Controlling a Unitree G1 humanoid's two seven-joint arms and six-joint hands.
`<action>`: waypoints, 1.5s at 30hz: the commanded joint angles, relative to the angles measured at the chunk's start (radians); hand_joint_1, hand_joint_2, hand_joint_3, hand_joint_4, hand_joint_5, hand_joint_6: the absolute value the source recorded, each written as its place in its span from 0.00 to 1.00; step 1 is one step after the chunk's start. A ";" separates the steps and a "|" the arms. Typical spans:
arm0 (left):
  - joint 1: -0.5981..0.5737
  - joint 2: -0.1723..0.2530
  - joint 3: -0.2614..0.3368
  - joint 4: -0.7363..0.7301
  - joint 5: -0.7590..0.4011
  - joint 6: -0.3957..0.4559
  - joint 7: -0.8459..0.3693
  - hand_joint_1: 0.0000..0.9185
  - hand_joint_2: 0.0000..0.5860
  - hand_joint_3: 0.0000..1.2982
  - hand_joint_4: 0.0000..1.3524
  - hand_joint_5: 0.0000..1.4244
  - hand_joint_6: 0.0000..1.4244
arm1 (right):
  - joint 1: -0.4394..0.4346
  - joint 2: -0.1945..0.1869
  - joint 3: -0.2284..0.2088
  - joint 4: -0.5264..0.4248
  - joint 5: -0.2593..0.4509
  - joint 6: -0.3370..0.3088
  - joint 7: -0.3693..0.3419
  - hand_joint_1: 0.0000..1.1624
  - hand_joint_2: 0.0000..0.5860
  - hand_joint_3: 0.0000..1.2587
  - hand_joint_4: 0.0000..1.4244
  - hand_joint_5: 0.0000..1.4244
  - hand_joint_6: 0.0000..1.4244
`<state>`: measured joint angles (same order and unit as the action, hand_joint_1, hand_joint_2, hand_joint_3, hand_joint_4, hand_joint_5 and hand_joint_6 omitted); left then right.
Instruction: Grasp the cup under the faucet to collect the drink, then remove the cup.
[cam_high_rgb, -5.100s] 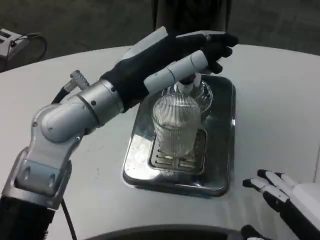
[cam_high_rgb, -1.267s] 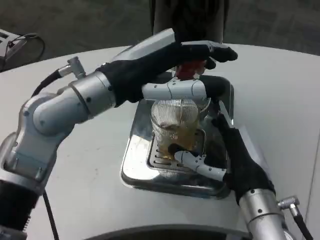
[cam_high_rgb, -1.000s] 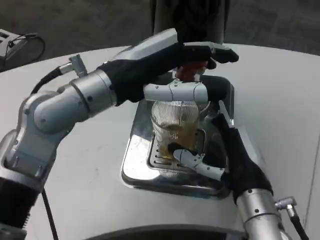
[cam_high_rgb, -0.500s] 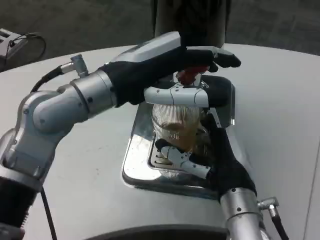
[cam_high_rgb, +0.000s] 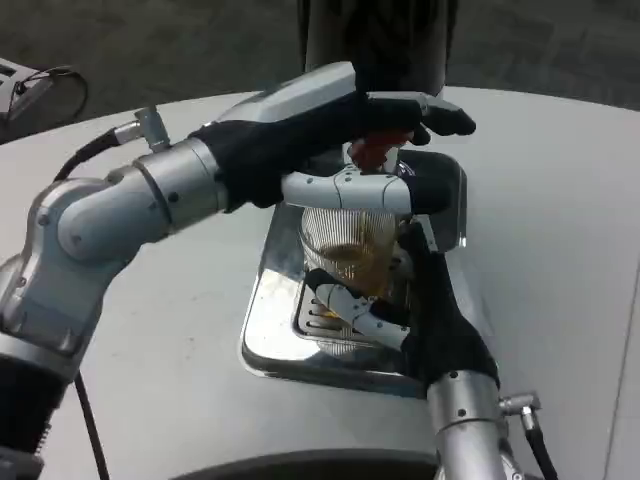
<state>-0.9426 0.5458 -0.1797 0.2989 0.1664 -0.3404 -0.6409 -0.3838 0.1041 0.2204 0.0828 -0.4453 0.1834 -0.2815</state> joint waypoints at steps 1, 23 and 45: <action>0.010 0.020 -0.014 0.003 0.019 0.002 -0.032 0.00 0.00 0.19 0.13 0.15 0.12 | -0.018 0.019 -0.001 0.044 0.011 -0.015 -0.021 0.62 0.34 0.00 0.03 0.08 0.11; -0.003 0.034 -0.012 0.019 0.024 -0.002 -0.034 0.00 0.00 0.19 0.13 0.16 0.11 | -0.098 0.057 0.005 0.188 0.036 -0.046 -0.093 0.61 0.36 0.00 0.05 0.09 0.12; 0.030 0.076 0.018 -0.012 0.007 -0.006 -0.040 0.00 0.00 0.21 0.15 0.17 0.11 | -0.149 0.108 0.051 0.318 0.060 -0.078 -0.241 0.68 0.39 0.19 0.24 0.25 0.20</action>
<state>-0.9464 0.5877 -0.1705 0.2933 0.1648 -0.3503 -0.6607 -0.5206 0.1060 0.2735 0.3612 -0.4049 0.0766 -0.5060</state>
